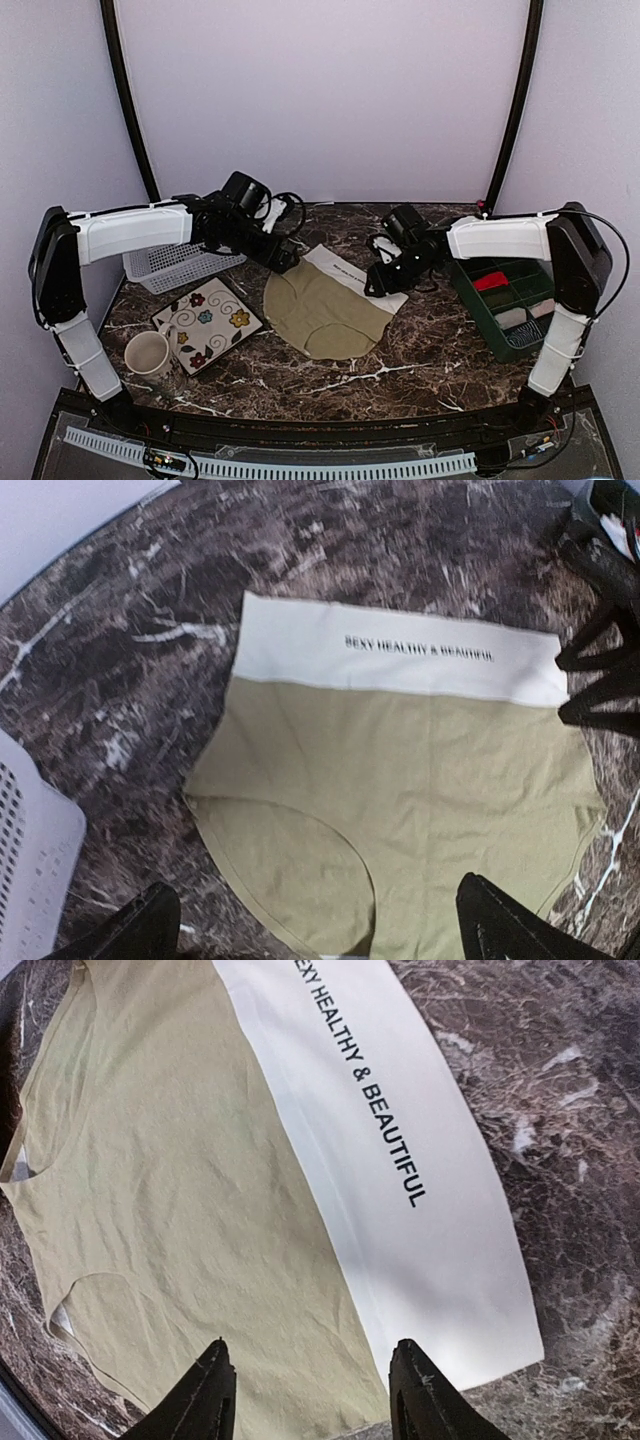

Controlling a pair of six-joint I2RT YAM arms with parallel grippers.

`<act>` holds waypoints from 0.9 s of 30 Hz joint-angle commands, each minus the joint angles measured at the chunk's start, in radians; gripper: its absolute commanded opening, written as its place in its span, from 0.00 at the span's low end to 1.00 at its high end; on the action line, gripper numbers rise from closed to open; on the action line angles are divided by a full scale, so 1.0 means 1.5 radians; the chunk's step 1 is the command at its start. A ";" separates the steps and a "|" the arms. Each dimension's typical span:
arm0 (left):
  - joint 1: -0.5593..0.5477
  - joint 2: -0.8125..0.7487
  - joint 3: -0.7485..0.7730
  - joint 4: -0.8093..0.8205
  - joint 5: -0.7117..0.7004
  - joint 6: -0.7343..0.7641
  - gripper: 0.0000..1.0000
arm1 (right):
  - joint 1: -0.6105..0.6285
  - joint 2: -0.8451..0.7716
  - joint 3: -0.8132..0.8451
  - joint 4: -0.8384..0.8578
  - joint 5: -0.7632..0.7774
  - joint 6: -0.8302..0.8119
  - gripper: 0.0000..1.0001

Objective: Roll the underwear
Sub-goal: Place the underwear at the center of the board, then move the underwear to the center of the board.

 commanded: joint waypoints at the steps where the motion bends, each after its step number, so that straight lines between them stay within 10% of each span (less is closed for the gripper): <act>1: -0.017 -0.053 -0.074 -0.024 0.029 -0.024 0.99 | -0.010 0.034 0.011 0.029 -0.057 -0.035 0.51; 16: -0.088 -0.109 -0.176 -0.023 0.010 -0.023 0.99 | -0.049 0.008 -0.184 0.016 -0.064 0.021 0.45; 27: -0.113 -0.120 -0.232 -0.023 0.026 -0.048 0.99 | -0.028 -0.247 -0.346 -0.008 -0.144 0.127 0.44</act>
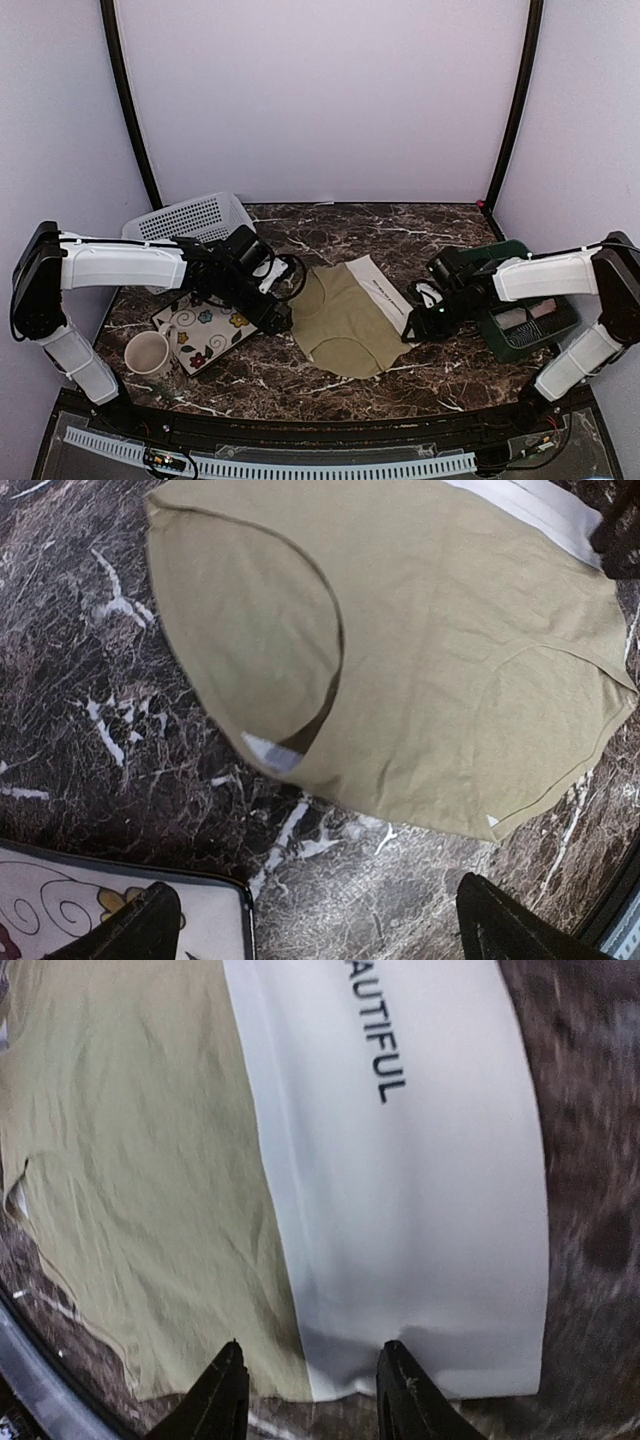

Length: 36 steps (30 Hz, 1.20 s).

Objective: Roll the underwear
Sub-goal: Move the underwear to the center of the board.

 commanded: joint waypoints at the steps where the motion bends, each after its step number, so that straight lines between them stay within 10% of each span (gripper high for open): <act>1: -0.012 -0.031 -0.014 -0.001 0.016 0.003 0.99 | 0.017 -0.089 -0.022 -0.080 -0.046 0.064 0.44; 10: -0.091 0.058 0.040 0.062 0.053 0.012 0.96 | 0.010 -0.045 0.077 -0.083 0.015 0.025 0.44; 36: -0.229 0.302 0.208 -0.016 0.106 0.097 0.15 | -0.057 -0.001 0.146 -0.132 0.029 -0.082 0.37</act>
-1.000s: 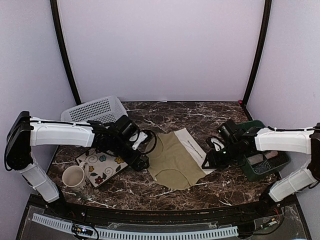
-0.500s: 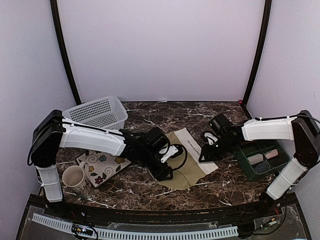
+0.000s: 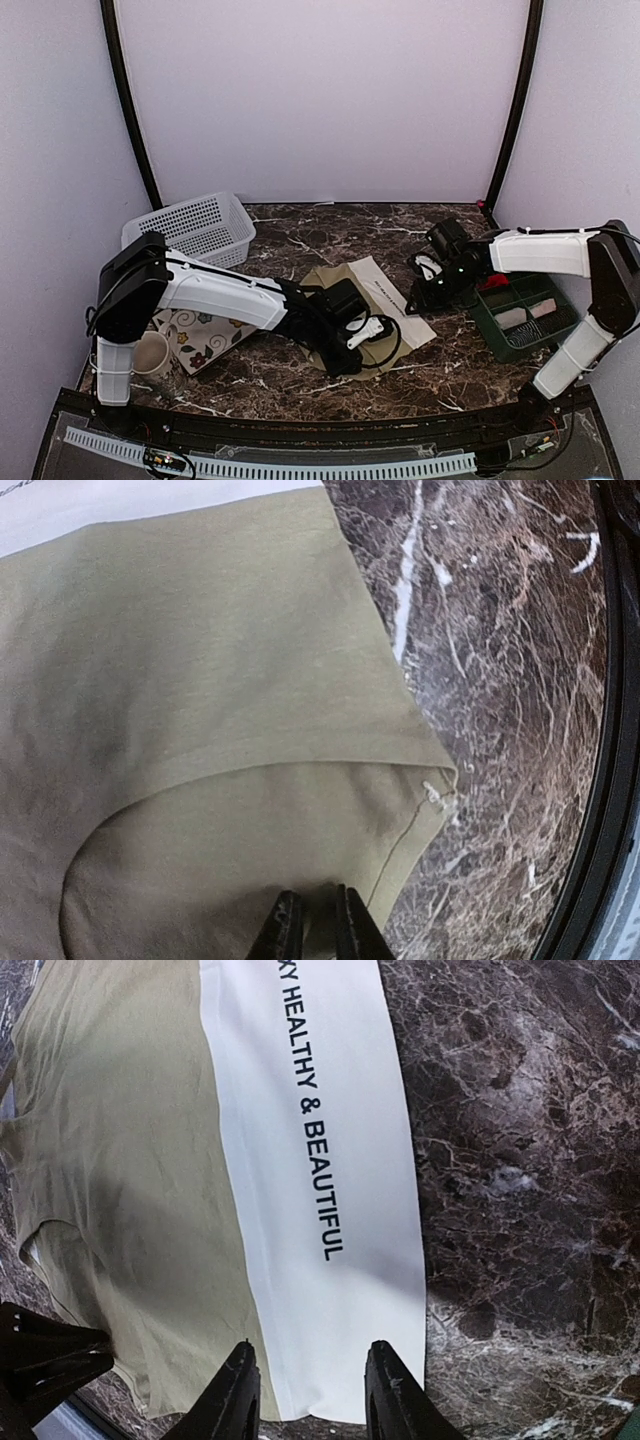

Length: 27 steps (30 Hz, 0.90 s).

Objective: Roll the underwear
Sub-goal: Move the underwear to the center of the board.

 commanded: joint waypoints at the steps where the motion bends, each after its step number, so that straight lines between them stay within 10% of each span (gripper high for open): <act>1: -0.008 -0.024 -0.044 -0.087 0.016 0.033 0.13 | -0.004 -0.038 0.012 -0.018 -0.001 -0.010 0.37; 21: -0.024 -0.261 -0.256 -0.104 0.076 0.065 0.16 | 0.105 -0.104 -0.077 0.055 -0.064 0.072 0.35; 27: 0.095 -0.351 -0.274 -0.022 0.109 0.013 0.25 | 0.105 -0.018 0.033 0.061 -0.040 0.002 0.39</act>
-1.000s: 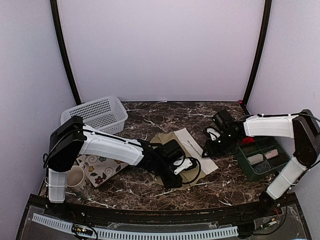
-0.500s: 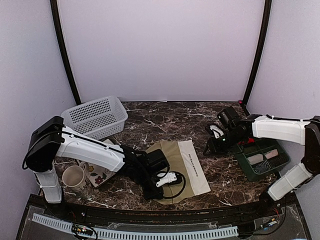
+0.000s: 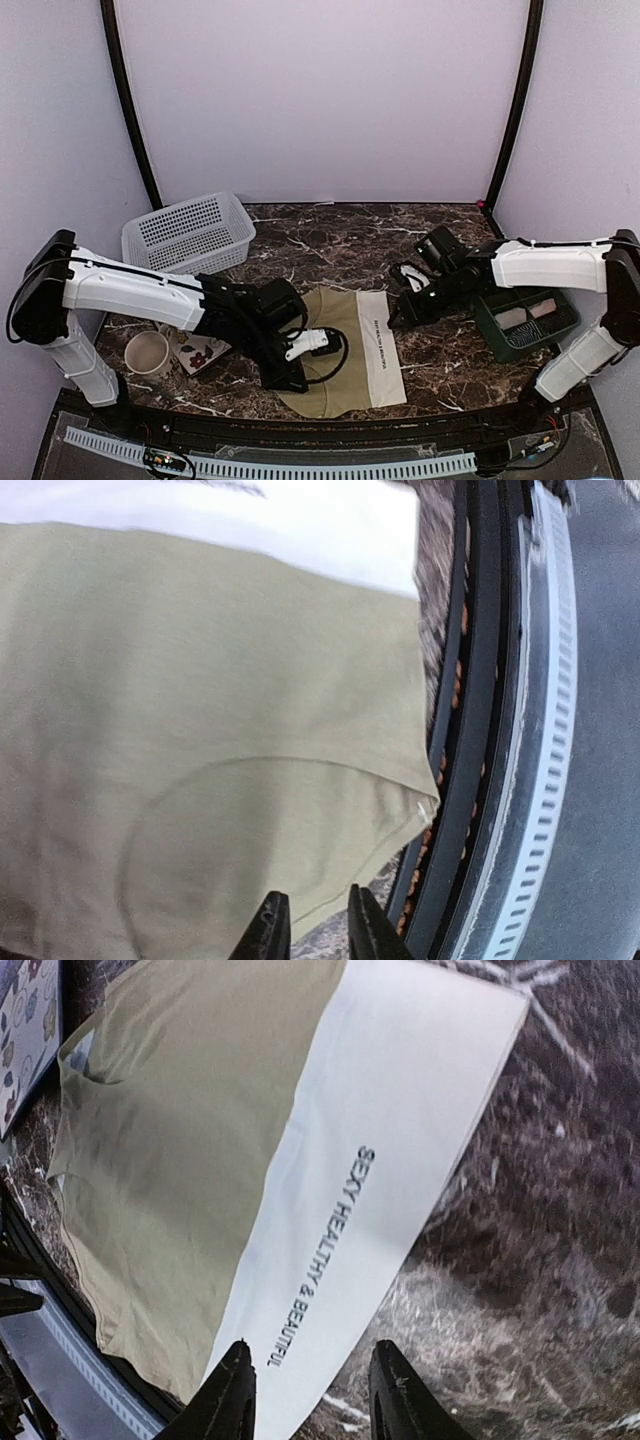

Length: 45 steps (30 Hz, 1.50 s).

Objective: Roll the underwear
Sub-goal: Move the underwear to the center of the board, then pick up the underwear from the center of the board.

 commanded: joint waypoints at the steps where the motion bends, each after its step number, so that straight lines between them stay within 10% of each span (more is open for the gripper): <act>1: 0.108 -0.080 -0.013 0.070 0.019 -0.041 0.27 | 0.000 0.074 0.102 0.036 0.025 -0.052 0.39; 14: 0.344 0.098 0.205 0.086 0.072 -0.051 0.50 | -0.125 0.242 0.271 0.043 -0.083 -0.240 0.53; 45: 0.371 0.363 0.435 0.056 0.188 -0.066 0.57 | -0.173 0.466 0.392 -0.105 -0.125 -0.403 0.39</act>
